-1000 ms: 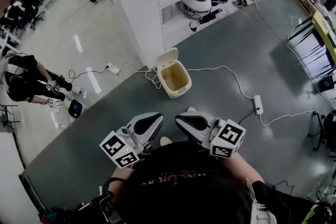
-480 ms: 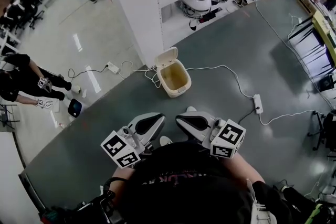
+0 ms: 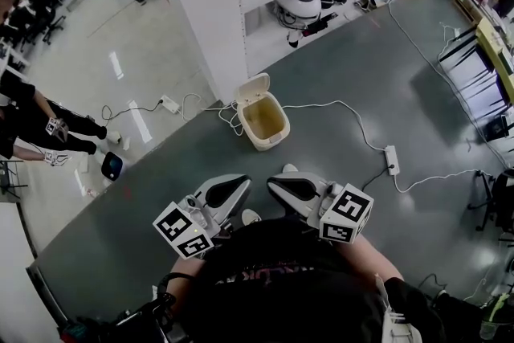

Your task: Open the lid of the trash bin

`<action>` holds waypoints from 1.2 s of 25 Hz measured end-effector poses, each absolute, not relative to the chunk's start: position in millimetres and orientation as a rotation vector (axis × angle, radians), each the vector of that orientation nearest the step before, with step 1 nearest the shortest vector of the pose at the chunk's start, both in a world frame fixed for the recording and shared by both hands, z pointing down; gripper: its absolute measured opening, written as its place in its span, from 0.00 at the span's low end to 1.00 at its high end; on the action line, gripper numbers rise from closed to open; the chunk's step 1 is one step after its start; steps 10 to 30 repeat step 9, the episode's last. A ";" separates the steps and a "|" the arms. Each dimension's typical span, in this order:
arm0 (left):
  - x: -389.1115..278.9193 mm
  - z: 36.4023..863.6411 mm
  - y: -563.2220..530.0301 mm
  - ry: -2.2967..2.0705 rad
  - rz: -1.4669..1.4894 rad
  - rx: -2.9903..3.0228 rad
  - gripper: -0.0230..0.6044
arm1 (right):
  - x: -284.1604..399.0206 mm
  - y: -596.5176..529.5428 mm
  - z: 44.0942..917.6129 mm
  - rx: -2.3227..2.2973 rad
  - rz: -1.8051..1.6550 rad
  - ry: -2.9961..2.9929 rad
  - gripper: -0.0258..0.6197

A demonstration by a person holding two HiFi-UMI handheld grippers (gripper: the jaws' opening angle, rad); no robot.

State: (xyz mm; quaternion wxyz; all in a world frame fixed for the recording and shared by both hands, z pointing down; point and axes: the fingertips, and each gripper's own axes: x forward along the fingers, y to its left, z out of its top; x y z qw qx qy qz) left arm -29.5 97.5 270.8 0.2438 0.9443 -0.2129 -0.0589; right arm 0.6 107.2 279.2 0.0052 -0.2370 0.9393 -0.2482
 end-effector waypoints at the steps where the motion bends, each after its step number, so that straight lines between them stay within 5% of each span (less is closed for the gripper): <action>1: -29.7 270.8 97.0 -0.580 -0.161 2.579 0.04 | 0.6 106.7 279.1 -0.744 -0.777 2.941 0.05; 30: -27.7 269.2 100.4 -0.578 -0.164 2.580 0.04 | 3.5 109.6 277.4 -0.749 -0.773 2.939 0.05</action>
